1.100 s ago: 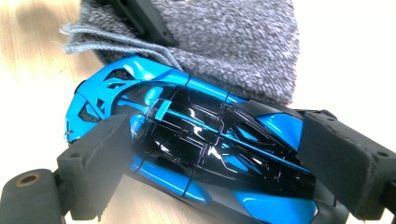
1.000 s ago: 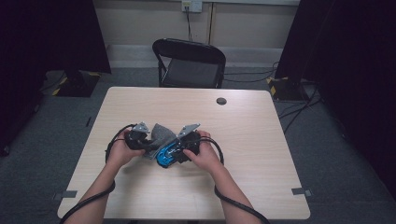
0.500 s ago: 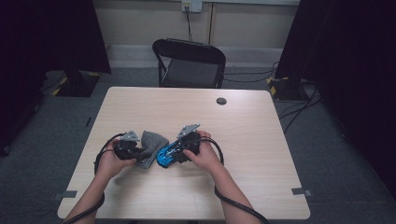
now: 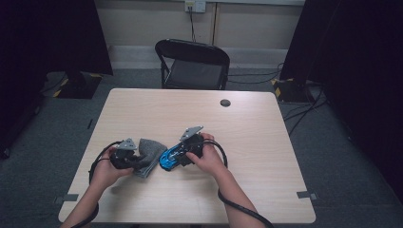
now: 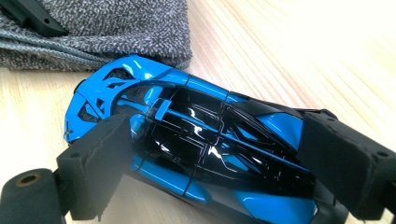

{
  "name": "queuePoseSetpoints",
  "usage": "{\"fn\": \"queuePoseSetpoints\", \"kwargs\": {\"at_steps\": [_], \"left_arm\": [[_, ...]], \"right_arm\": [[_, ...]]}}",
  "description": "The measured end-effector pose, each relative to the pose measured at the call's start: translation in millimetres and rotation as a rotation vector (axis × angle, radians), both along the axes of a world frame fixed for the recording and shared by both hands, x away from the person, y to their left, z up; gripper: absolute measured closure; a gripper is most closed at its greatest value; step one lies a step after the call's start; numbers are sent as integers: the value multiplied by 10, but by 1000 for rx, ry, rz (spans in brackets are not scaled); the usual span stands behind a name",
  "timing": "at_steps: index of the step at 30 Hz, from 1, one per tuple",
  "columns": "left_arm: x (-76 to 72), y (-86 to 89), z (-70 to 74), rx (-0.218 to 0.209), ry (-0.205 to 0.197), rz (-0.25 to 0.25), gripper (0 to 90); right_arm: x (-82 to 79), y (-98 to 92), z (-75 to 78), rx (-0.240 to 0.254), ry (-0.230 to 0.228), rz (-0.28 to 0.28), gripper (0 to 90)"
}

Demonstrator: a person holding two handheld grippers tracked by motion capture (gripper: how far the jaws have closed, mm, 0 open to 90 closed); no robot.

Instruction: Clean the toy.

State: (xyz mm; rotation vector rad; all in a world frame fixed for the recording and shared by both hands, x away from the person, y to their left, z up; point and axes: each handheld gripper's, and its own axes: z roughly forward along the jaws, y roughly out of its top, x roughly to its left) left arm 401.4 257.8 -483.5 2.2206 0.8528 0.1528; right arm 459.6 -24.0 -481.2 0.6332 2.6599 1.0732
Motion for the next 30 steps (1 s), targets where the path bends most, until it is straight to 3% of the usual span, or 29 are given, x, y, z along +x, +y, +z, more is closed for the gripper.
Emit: {"fn": "queuePoseSetpoints", "kwargs": {"at_steps": [7,21,30], "left_arm": [[-63,9,30,27,-1,-24,721],[-218,66,42,24,15,-48,722],[-355,160,94,37,53,-63,724]], "right_arm": [[1,2,2,-2,1,0,98],[1,2,2,-2,1,0,98],[1,0,0,0,0,0,98]]}}
